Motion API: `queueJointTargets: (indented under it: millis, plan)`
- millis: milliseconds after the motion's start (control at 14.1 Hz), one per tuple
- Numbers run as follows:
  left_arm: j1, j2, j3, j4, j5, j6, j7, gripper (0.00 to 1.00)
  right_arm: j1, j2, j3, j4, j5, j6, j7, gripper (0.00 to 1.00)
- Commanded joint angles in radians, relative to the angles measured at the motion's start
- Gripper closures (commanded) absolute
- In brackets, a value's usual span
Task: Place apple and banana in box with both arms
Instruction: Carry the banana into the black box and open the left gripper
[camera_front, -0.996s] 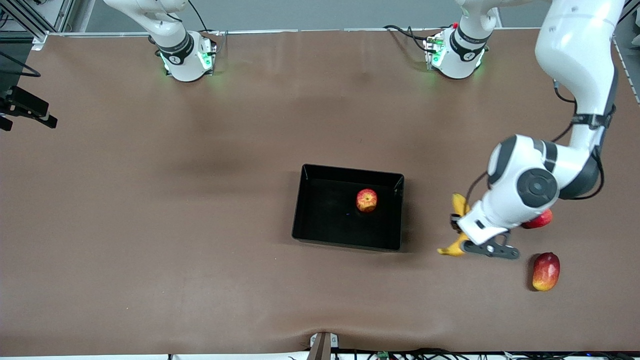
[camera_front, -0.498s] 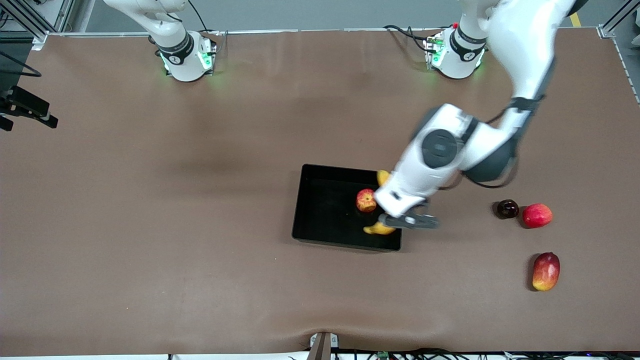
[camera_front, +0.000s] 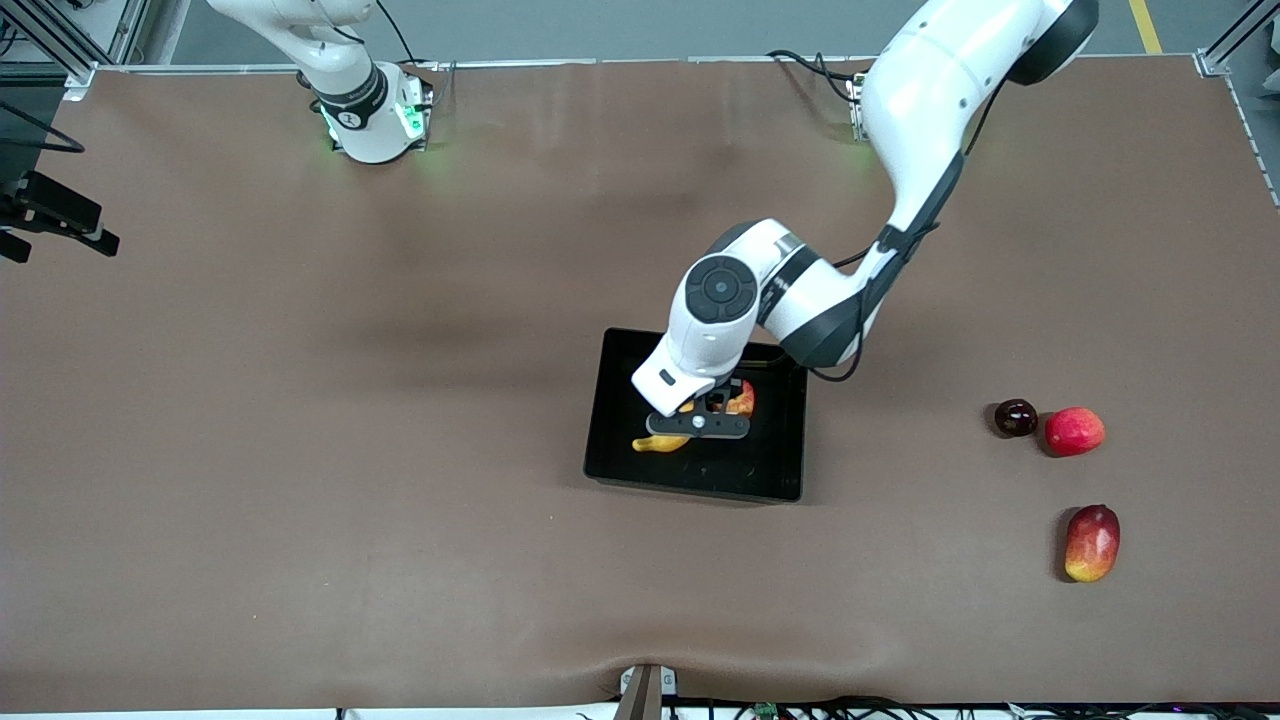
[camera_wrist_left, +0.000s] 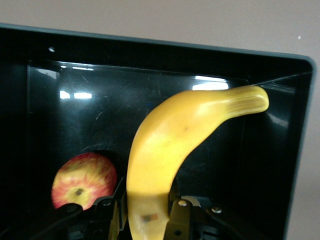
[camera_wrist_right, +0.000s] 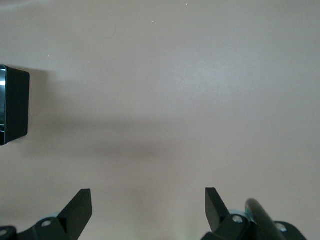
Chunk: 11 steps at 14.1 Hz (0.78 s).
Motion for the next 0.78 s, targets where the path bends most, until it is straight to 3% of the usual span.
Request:
queueJointTargets:
  millis: [0,142,498,569,640,711]
  plan:
    - [-0.02,0.051,0.024,0.037,-0.006,0.072,-0.016,1.0,-0.019,0.006,0.008,0.017,0.021,-0.012,-0.014,0.0]
    - [-0.026,0.078,0.039,0.036,-0.008,0.137,-0.021,1.0,-0.018,0.006,0.008,0.017,0.021,-0.012,-0.014,0.0]
    - [-0.051,0.14,0.041,0.031,-0.005,0.16,-0.028,0.99,-0.021,0.006,0.007,0.017,0.034,-0.012,-0.014,0.0]
    - [-0.054,0.146,0.041,0.031,-0.003,0.16,-0.027,0.8,-0.022,0.006,0.005,0.017,0.035,-0.012,-0.014,0.0]
    - [-0.054,0.137,0.042,0.031,0.003,0.16,-0.024,0.43,-0.021,0.005,0.007,0.017,0.034,-0.012,-0.014,0.0]
    - [-0.052,0.113,0.05,0.031,0.009,0.151,-0.03,0.0,-0.022,0.006,0.007,0.015,0.035,-0.012,-0.014,0.0]
